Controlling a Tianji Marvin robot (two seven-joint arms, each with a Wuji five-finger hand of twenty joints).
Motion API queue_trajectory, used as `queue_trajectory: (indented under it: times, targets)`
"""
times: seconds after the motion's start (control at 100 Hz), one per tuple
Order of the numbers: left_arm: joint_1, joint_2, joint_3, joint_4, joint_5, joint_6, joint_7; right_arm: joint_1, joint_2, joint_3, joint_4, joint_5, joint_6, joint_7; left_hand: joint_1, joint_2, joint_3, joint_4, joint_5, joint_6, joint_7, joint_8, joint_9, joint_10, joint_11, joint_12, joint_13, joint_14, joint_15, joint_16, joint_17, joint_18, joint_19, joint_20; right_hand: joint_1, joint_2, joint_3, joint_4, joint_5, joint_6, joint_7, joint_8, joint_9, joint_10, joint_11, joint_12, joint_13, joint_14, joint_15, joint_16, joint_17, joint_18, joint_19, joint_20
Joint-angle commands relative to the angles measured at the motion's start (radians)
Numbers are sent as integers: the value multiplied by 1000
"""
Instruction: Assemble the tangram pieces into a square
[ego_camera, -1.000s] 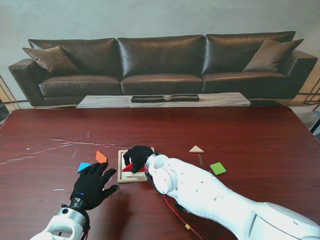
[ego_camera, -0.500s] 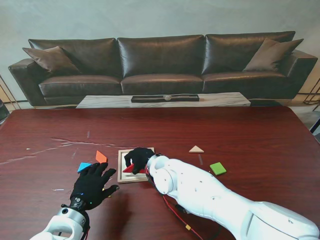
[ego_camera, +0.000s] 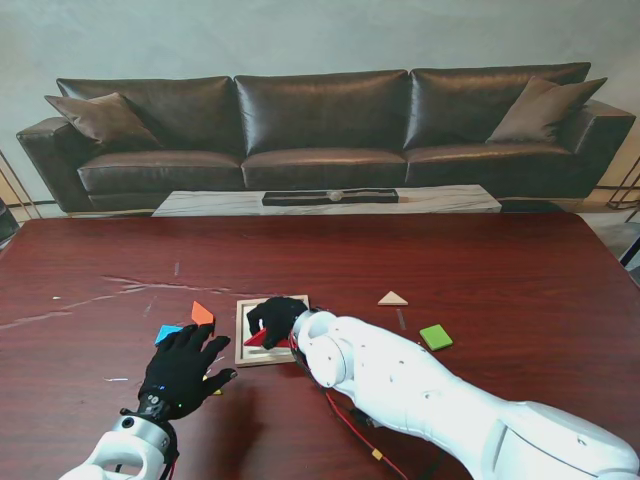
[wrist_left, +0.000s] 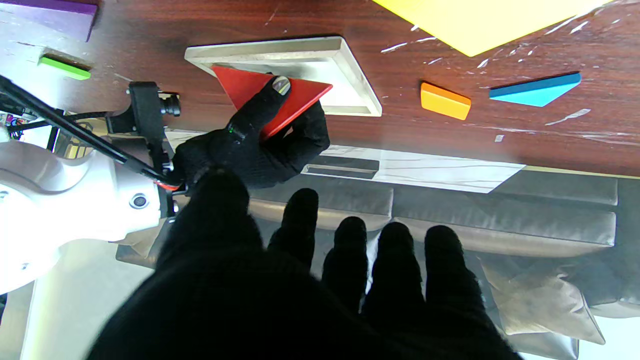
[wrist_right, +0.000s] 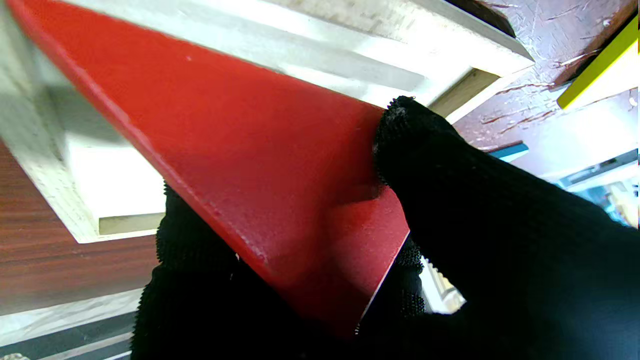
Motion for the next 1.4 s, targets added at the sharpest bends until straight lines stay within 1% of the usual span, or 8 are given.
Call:
queue_trajectory:
  times: [0.0,0.21,0.27,0.52,0.9,0.98,1.04,1.39]
  targets:
    - [7,0,-1,-6,-6,2,-1,-2,2,-3,-10,-3,4,4,44,14,8,46,8,-15,12,2,6,-2,3,-5,-2,-14,-12,-6,-17,1,-12,-11,26,70,42,67,-23,-92,74,20,-43,3,22,11,-20,-15,13,10,-11,15,22,44]
    - [9,-1,-1,-7,-6,1,3,0,11,-7,-25,-2,13,27,45,12,8,46,9,-15,12,2,6,-2,2,-5,-3,-14,-14,-7,-16,1,-14,-10,-17,79,36,65,-85,-77,62,18,-147,1,46,14,-121,-17,24,3,-187,72,87,116]
    - [9,-1,-2,-8,-5,1,1,1,15,-10,-30,-4,14,36,45,14,8,46,8,-15,12,2,6,-1,2,-5,-3,-15,-14,-7,-16,1,-14,-10,-22,80,36,66,-94,-75,56,20,-165,-1,47,19,-143,-17,27,0,-224,73,106,134]
    - [7,0,-1,-8,-6,1,-1,1,21,-11,-38,-11,20,41,45,13,8,46,8,-15,11,2,6,-2,2,-4,-2,-15,-14,-6,-17,1,-15,-9,-70,116,38,78,-148,-28,-10,17,-261,5,21,20,-259,-34,4,-24,-381,119,105,193]
    - [4,0,3,-6,-7,0,-1,0,26,-5,-51,-25,42,26,46,14,8,46,8,-15,11,2,7,-1,3,-4,-2,-15,-14,-6,-15,0,-17,-8,-105,159,25,81,-179,-16,-33,19,-296,7,6,16,-307,-27,-16,-42,-475,150,93,228]
    - [4,0,3,-5,-8,-1,0,-4,29,-3,-62,-33,66,23,46,15,8,46,8,-15,12,3,7,-2,3,-4,-1,-15,-14,-6,-14,1,-17,-8,-113,183,13,82,-189,-7,-38,21,-294,13,9,16,-304,-14,-17,-48,-466,219,107,253]
    - [3,0,4,-5,-8,0,-1,-6,33,-1,-72,-35,81,27,45,16,8,46,8,-15,12,3,6,-1,2,-4,-3,-15,-14,-6,-14,0,-18,-7,-116,199,4,81,-195,-3,-38,19,-293,17,8,16,-303,-8,-20,-52,-455,233,112,261]
    - [3,0,5,-6,-6,2,-5,-8,45,-1,-100,-44,112,41,49,22,8,46,9,-18,12,3,5,-2,3,-4,-4,-16,-14,-6,-12,-4,-20,-6,-105,230,-19,81,-194,9,-36,3,-264,40,6,14,-253,14,-23,-70,-268,136,111,242]
